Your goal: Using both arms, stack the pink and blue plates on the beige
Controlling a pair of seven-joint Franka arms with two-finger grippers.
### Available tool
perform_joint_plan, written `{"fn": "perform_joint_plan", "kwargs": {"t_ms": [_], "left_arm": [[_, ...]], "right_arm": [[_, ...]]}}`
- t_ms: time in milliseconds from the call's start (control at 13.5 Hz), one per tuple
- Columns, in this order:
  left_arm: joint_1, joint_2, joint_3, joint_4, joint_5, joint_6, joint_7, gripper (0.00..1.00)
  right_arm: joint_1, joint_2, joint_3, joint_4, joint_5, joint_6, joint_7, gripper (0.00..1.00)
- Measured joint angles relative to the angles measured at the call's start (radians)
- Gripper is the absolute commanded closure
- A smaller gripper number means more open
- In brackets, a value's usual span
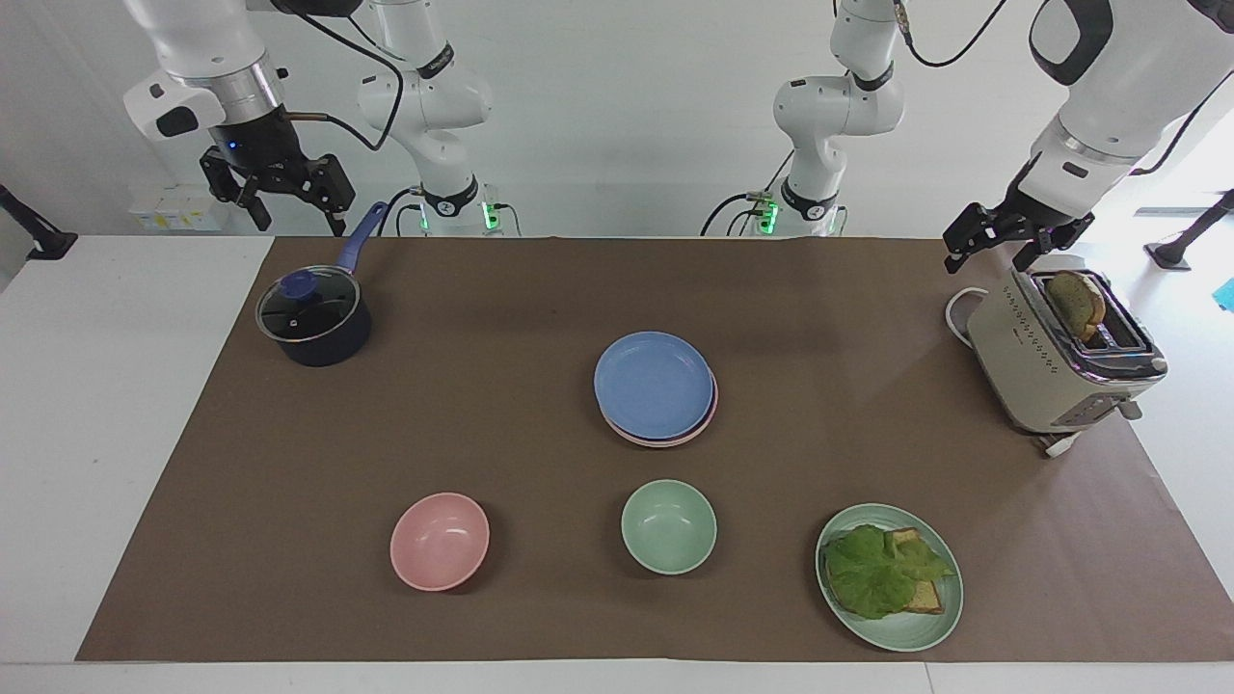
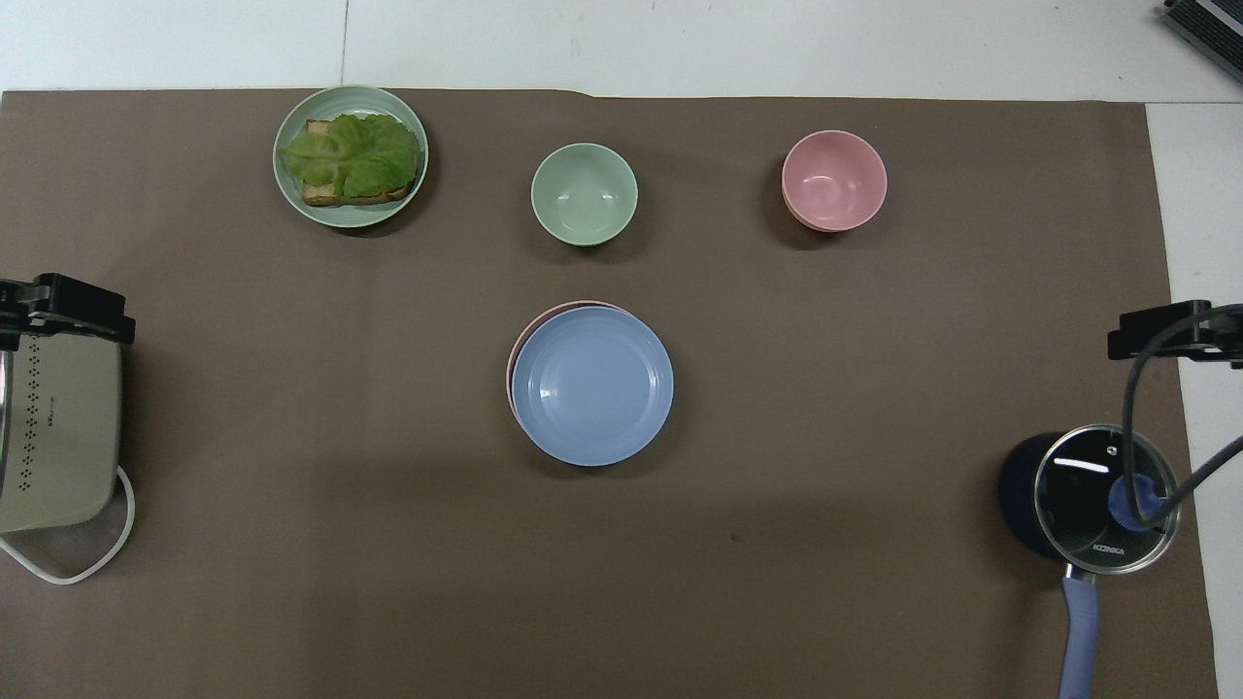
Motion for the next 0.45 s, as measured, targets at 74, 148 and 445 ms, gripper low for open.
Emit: {"fn": "perform_joint_plan", "kwargs": {"t_ms": [74,148,445], "left_arm": [[0.000,0.000,0.000,0.000,0.000,0.000,0.000,0.00],[0.000,0.000,0.000,0.000,0.000,0.000,0.000,0.00],[0.000,0.000,0.000,0.000,0.000,0.000,0.000,0.00]], "right_arm": [[0.000,0.000,0.000,0.002,0.000,-0.002,0.000,0.00],[-0.001,0.000,0.000,0.006,0.000,-0.003,0.000,0.00],[-0.001,0.000,0.000,0.011,0.000,-0.003,0.000,0.00]]}}
